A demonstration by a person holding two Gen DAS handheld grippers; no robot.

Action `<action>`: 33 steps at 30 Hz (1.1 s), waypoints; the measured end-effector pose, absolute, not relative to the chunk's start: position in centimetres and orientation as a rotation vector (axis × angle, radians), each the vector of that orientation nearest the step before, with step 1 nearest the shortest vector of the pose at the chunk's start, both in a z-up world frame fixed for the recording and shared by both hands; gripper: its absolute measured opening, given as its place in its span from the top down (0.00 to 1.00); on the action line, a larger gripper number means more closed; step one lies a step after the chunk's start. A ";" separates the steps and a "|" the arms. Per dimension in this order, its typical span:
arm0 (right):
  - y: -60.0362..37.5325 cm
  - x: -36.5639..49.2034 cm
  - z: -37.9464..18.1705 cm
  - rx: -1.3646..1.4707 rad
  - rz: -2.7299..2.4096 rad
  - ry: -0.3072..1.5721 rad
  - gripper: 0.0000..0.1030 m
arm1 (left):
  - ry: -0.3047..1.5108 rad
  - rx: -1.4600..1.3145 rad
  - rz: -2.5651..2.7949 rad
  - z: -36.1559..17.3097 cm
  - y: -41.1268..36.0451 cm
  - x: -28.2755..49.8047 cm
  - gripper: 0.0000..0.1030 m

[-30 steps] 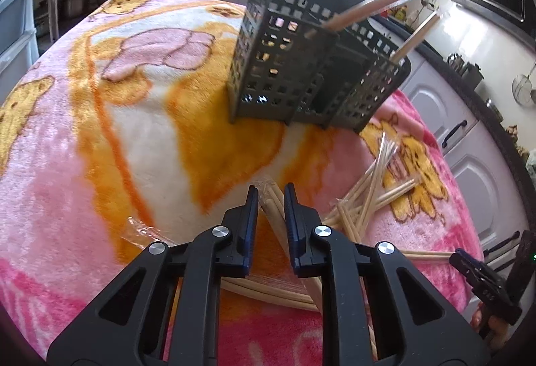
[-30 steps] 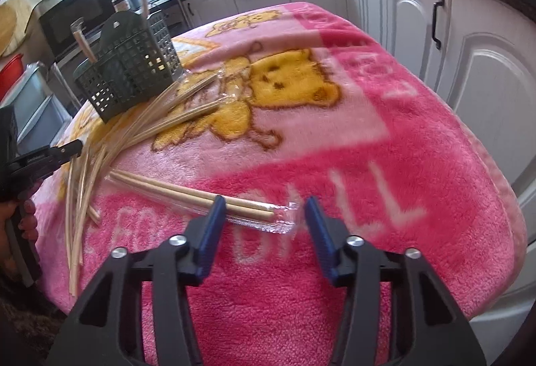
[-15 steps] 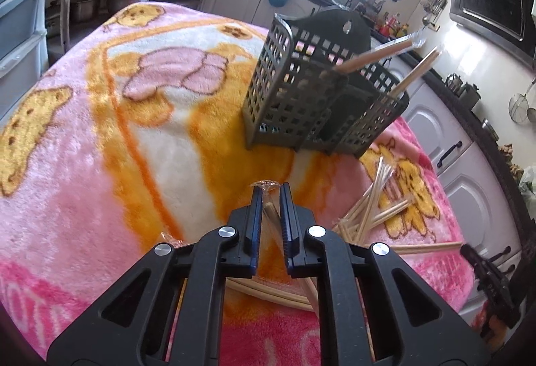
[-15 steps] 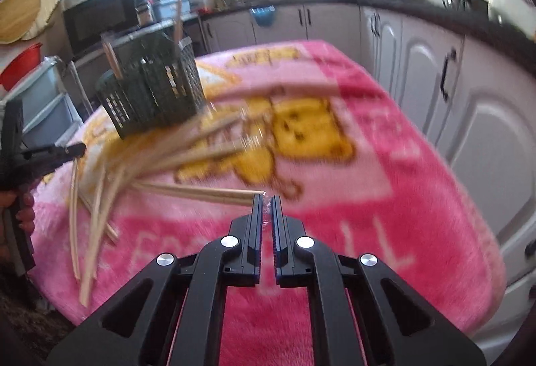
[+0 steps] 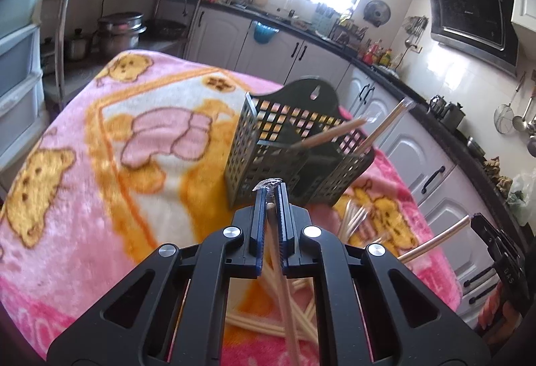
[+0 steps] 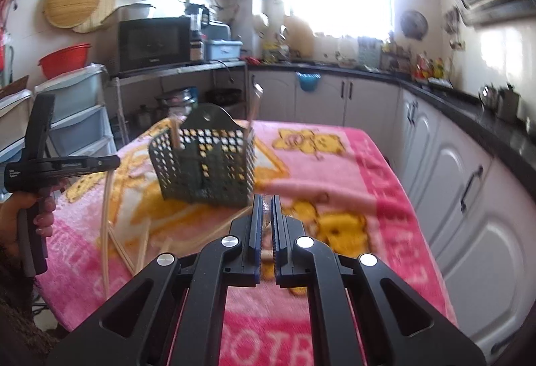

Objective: Organize utensils
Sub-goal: 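Raise the left tool's chopstick into the basket while the right tool inserts its own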

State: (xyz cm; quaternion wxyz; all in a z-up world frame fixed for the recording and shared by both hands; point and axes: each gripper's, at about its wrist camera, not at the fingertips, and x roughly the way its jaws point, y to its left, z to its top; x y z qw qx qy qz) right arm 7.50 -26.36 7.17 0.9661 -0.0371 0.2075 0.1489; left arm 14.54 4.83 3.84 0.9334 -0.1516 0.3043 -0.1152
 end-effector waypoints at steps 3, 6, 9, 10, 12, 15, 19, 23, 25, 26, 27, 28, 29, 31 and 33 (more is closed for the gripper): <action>-25.4 7.7 8.2 -0.095 0.326 0.397 0.95 | 0.600 -0.307 -0.246 4.8 4.7 14.5 0.96; -24.5 7.7 9.1 -0.114 0.350 0.376 0.95 | 0.579 -0.304 -0.258 5.7 4.6 14.6 0.97; -23.7 7.6 10.2 -0.134 0.366 0.351 0.95 | 0.554 -0.296 -0.269 6.8 4.5 14.7 0.97; -23.5 7.6 10.4 -0.138 0.368 0.343 0.95 | 0.547 -0.294 -0.273 7.1 4.4 14.7 0.97; -23.3 7.6 10.8 -0.141 0.375 0.333 0.95 | 0.534 -0.292 -0.279 7.8 4.3 14.7 0.97; -23.0 7.7 11.5 -0.147 0.379 0.315 0.95 | 0.511 -0.288 -0.291 8.7 4.0 14.8 0.97; -22.6 7.9 12.4 -0.148 0.388 0.294 0.95 | 0.473 -0.275 -0.303 10.3 3.6 15.0 0.97; -22.2 8.3 13.7 -0.150 0.396 0.264 0.95 | 0.432 -0.262 -0.308 12.0 3.3 15.2 0.97; -21.9 8.5 14.4 -0.151 0.402 0.247 0.95 | 0.405 -0.262 -0.309 13.1 3.3 15.3 0.97; -21.8 8.6 14.8 -0.150 0.407 0.236 0.95 | 0.394 -0.260 -0.309 13.6 3.4 15.4 0.97; -21.7 8.6 15.1 -0.151 0.410 0.228 0.95 | 0.381 -0.256 -0.308 14.2 3.4 15.4 0.97; -21.5 8.6 15.5 -0.152 0.414 0.218 0.95 | 0.370 -0.252 -0.307 14.7 3.3 15.5 0.97; -21.4 8.7 15.8 -0.153 0.415 0.210 0.95 | 0.358 -0.247 -0.305 15.2 3.3 15.6 0.97; -21.3 8.8 16.6 -0.152 0.420 0.191 0.95 | 0.335 -0.242 -0.305 16.2 3.2 15.6 0.97; -21.2 9.0 17.3 -0.149 0.421 0.170 0.95 | 0.309 -0.233 -0.306 17.2 3.2 15.6 0.97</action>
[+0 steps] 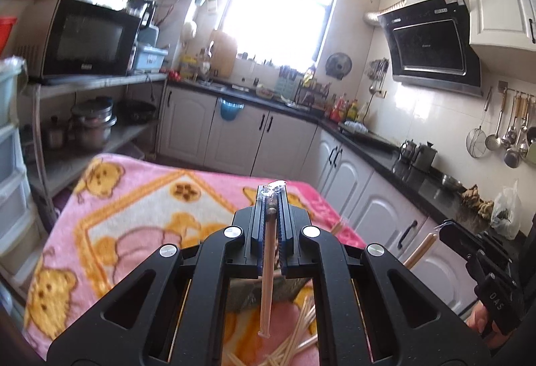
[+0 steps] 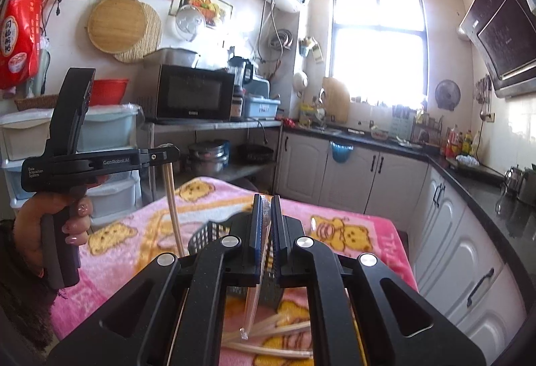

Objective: Organize utensils
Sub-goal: 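Raise the left tool's chopstick into the basket while the right tool inserts its own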

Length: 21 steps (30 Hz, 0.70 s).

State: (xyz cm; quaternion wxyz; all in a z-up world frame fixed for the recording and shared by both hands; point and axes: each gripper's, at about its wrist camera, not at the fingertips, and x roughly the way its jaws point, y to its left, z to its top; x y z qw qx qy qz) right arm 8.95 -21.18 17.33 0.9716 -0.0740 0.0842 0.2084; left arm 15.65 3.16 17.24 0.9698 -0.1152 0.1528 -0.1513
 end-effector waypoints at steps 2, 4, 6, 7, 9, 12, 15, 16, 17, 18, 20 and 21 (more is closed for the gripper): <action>-21.1 9.2 18.2 -0.146 0.424 0.150 0.95 | 0.286 -0.227 -0.305 18.0 3.3 15.7 0.97; -21.0 9.4 18.8 -0.141 0.424 0.136 0.95 | 0.267 -0.227 -0.305 18.8 3.3 15.9 0.97; -21.0 9.7 19.5 -0.132 0.431 0.122 0.95 | 0.246 -0.227 -0.299 19.7 3.4 16.2 0.97; -20.9 9.8 20.0 -0.130 0.432 0.112 0.95 | 0.239 -0.225 -0.296 20.0 3.4 16.3 0.97; -20.7 10.0 20.7 -0.133 0.434 0.095 0.95 | 0.220 -0.221 -0.289 20.9 3.4 16.6 0.97; -20.3 10.5 22.0 -0.133 0.435 0.069 0.95 | 0.198 -0.215 -0.282 21.9 3.5 16.9 0.97; -20.0 11.0 23.2 -0.128 0.436 0.049 0.95 | 0.177 -0.203 -0.270 22.6 3.4 17.3 0.97; -19.9 11.2 23.7 -0.126 0.435 0.041 0.95 | 0.173 -0.200 -0.268 22.8 3.4 17.5 0.97; -19.8 11.5 24.1 -0.124 0.435 0.034 0.95 | 0.169 -0.199 -0.266 23.0 3.4 17.5 0.97; -19.7 11.7 24.5 -0.123 0.436 0.029 0.95 | 0.162 -0.198 -0.262 23.2 3.4 17.7 0.97; -19.4 12.1 25.4 -0.124 0.434 0.013 0.95 | 0.156 -0.193 -0.257 23.2 3.2 18.3 0.97; -19.2 12.4 25.7 -0.126 0.433 0.009 0.95 | 0.148 -0.188 -0.256 23.2 3.2 18.5 0.97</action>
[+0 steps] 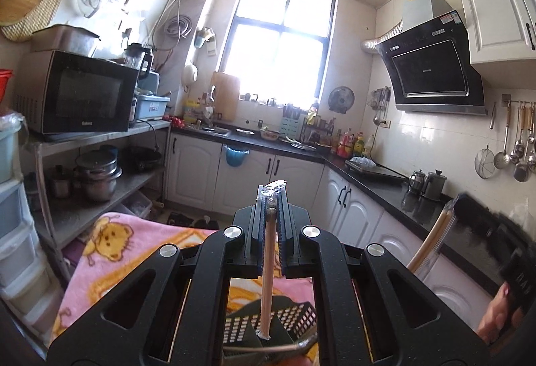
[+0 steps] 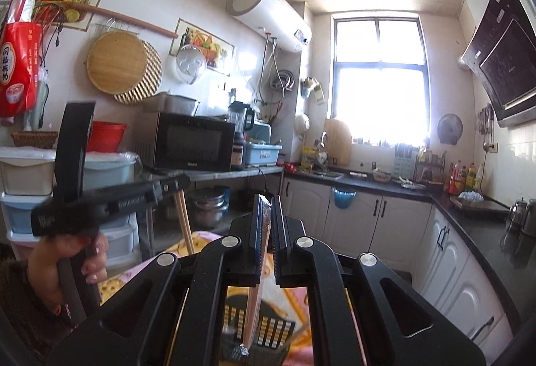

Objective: Organize utensils
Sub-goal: 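Raise the left tool's chopstick into the basket while the right tool inserts its own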

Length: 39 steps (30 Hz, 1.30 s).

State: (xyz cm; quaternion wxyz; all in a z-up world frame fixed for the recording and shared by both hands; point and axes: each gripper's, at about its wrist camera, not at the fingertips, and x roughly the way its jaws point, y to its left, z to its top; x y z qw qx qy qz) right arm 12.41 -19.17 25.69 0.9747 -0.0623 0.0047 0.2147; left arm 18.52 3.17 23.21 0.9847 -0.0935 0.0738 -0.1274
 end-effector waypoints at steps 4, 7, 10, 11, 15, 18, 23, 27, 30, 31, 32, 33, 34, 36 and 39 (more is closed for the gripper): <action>-18.5 13.4 26.7 -0.139 0.419 -0.015 0.95 | 0.133 -0.165 -0.245 22.9 2.9 19.4 0.97; -18.1 14.4 26.8 -0.144 0.415 -0.012 0.95 | 0.152 -0.165 -0.243 22.4 2.9 20.3 0.97; -17.7 15.6 26.4 -0.153 0.408 0.001 0.95 | 0.164 -0.169 -0.238 21.6 3.3 21.1 0.97; -17.7 16.0 26.2 -0.153 0.405 0.007 0.95 | 0.167 -0.168 -0.234 21.3 3.3 21.3 0.97; -17.7 17.9 24.9 -0.150 0.402 0.044 0.95 | 0.190 -0.169 -0.195 19.8 3.4 22.4 0.97; -17.7 19.1 23.6 -0.163 0.382 0.068 0.95 | 0.222 -0.183 -0.180 18.2 3.7 23.5 0.97; -17.8 21.5 20.8 -0.158 0.364 0.150 0.95 | 0.256 -0.191 -0.178 15.7 3.6 24.6 0.97; -17.4 22.9 18.4 -0.180 0.346 0.207 0.95 | 0.276 -0.190 -0.201 14.4 3.0 24.9 0.97; -17.1 23.6 17.0 -0.175 0.342 0.247 0.95 | 0.296 -0.181 -0.213 13.5 2.5 25.1 0.97; -17.1 23.7 16.6 -0.175 0.340 0.256 0.95 | 0.300 -0.181 -0.214 13.3 2.4 25.1 0.97; -17.1 23.8 16.3 -0.174 0.338 0.264 0.95 | 0.308 -0.186 -0.217 12.9 2.4 25.2 0.97; -17.2 24.0 15.9 -0.169 0.334 0.276 0.95 | 0.318 -0.191 -0.217 12.6 2.4 25.2 0.97; -17.3 24.2 15.5 -0.165 0.331 0.289 0.95 | 0.326 -0.195 -0.218 12.3 2.5 25.3 0.97; -17.3 24.3 14.9 -0.157 0.327 0.308 0.95 | 0.337 -0.197 -0.218 11.7 2.5 25.3 0.97; -17.4 24.2 14.0 -0.149 0.321 0.330 0.94 | 0.357 -0.197 -0.219 11.0 2.7 25.3 0.97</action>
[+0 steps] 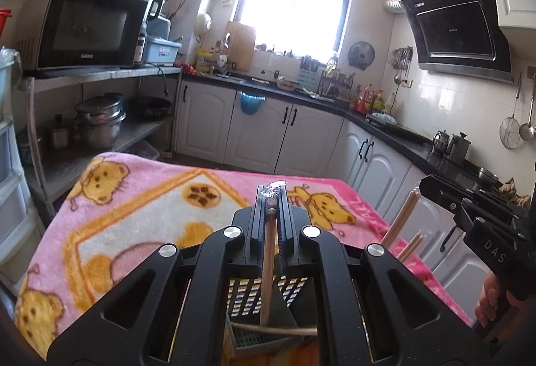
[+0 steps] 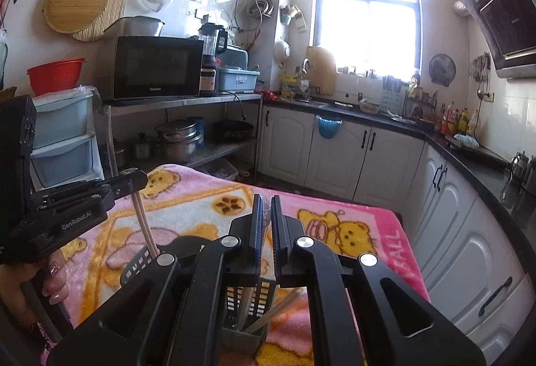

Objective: Organize utensils
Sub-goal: 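Raise the left tool's chopstick into the basket while the right tool inserts its own, then open the left tool while the right tool opens, dropping chopsticks into the basket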

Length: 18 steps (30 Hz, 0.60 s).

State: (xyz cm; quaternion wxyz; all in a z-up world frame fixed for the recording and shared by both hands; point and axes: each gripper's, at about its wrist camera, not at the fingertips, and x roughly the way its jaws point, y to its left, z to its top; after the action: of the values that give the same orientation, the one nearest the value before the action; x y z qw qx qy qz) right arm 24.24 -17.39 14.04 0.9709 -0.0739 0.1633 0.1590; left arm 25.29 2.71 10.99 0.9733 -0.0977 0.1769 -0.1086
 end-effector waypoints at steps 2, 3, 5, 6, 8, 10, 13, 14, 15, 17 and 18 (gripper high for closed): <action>-17.5 24.1 13.6 -0.144 0.321 0.341 0.94 | 0.366 -0.198 -0.218 10.7 2.8 25.3 0.97; -17.5 24.0 13.4 -0.141 0.317 0.346 0.94 | 0.370 -0.196 -0.217 10.5 2.8 25.3 0.97; -17.8 23.8 13.0 -0.134 0.314 0.357 0.93 | 0.381 -0.198 -0.218 10.2 2.9 25.2 0.97; -17.9 23.7 13.0 -0.130 0.313 0.359 0.89 | 0.384 -0.199 -0.218 10.1 3.0 25.1 0.97; -18.1 23.4 12.8 -0.126 0.308 0.360 0.82 | 0.389 -0.197 -0.214 9.9 3.1 25.0 0.97; -18.5 23.1 12.6 -0.121 0.304 0.363 0.82 | 0.395 -0.200 -0.212 9.7 3.1 24.9 0.97; -18.9 22.7 12.4 -0.119 0.297 0.367 0.77 | 0.409 -0.205 -0.212 9.5 3.2 24.5 0.97; -19.1 22.5 12.4 -0.118 0.295 0.368 0.75 | 0.412 -0.206 -0.211 9.4 3.3 24.4 0.96; -19.2 22.3 12.4 -0.116 0.292 0.368 0.73 | 0.417 -0.208 -0.209 9.4 3.4 24.2 0.94; -19.5 21.9 12.4 -0.110 0.286 0.371 0.69 | 0.427 -0.215 -0.208 9.3 3.6 23.9 0.85; -19.7 21.8 12.4 -0.109 0.285 0.372 0.67 | 0.432 -0.218 -0.205 9.3 3.7 23.7 0.78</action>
State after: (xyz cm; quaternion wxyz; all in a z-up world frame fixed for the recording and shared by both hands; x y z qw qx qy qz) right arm 21.78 -19.69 12.41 0.9712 -0.0541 0.1841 0.1410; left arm 23.70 3.72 9.31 0.9657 -0.1076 0.2136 -0.1015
